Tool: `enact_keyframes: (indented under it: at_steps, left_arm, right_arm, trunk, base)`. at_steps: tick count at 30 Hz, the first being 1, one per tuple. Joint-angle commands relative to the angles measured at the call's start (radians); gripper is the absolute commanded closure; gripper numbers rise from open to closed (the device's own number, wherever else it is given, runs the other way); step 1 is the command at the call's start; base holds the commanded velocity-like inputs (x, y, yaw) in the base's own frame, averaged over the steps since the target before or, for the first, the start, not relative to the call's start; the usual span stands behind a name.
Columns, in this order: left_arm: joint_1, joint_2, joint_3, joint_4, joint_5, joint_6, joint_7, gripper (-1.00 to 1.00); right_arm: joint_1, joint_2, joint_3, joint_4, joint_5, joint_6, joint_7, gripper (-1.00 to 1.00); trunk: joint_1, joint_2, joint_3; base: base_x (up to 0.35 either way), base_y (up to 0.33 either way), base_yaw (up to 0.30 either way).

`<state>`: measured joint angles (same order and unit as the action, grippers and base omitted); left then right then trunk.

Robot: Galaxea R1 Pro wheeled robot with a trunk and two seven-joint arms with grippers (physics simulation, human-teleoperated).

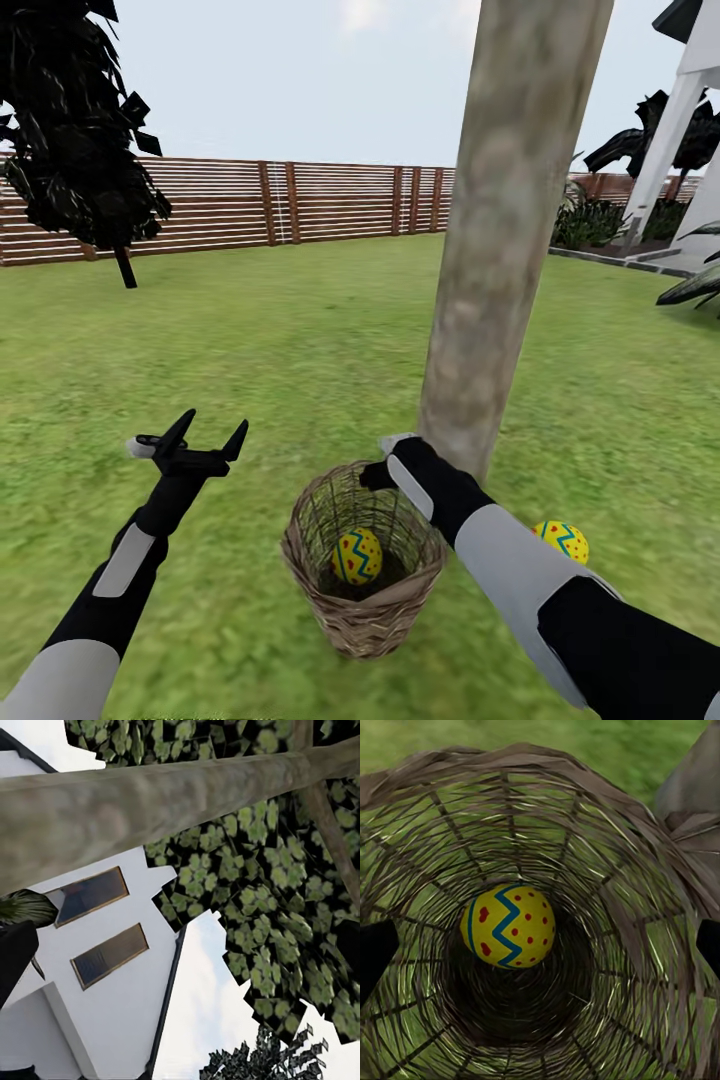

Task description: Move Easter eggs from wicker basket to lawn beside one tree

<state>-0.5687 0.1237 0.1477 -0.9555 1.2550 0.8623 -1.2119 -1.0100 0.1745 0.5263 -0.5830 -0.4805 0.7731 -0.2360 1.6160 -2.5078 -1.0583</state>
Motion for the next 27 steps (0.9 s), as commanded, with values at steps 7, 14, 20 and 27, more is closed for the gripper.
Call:
enact_keyframes:
  at_steps: [7, 14, 20, 27]
  left_arm:
    - [0.0, -0.001, -0.002, 0.001, 0.004, 0.007, 0.001, -1.0]
    - [0.0, -0.001, -0.002, 0.0, 0.004, 0.008, 0.002, -1.0]
    - [0.0, -0.01, -0.005, 0.0, 0.003, 0.007, 0.002, -1.0]
    - [0.0, -0.013, -0.004, -0.004, 0.003, 0.012, 0.001, -1.0]
  right_arm:
    - [-0.001, 0.0, 0.012, -0.001, -0.009, 0.003, -0.009, -1.0]
    - [-0.001, 0.0, 0.011, 0.0, -0.009, 0.0, -0.009, -1.0]
    - [-0.001, 0.0, 0.008, 0.016, -0.009, -0.01, -0.01, -1.0]
    - [-0.001, 0.0, 0.006, 0.059, -0.012, -0.02, -0.015, -1.0]
  trunk:
    - [0.0, 0.0, -0.001]
    - [0.0, 0.0, -0.001]
    - [0.0, 0.0, -0.001]
    - [0.003, -0.002, -0.028]
  base:
    - [0.0, 0.0, 0.27]
    - [0.0, 0.0, 0.162]
    - [0.0, 0.0, 0.004]
    - [0.0, 0.0, 0.0]
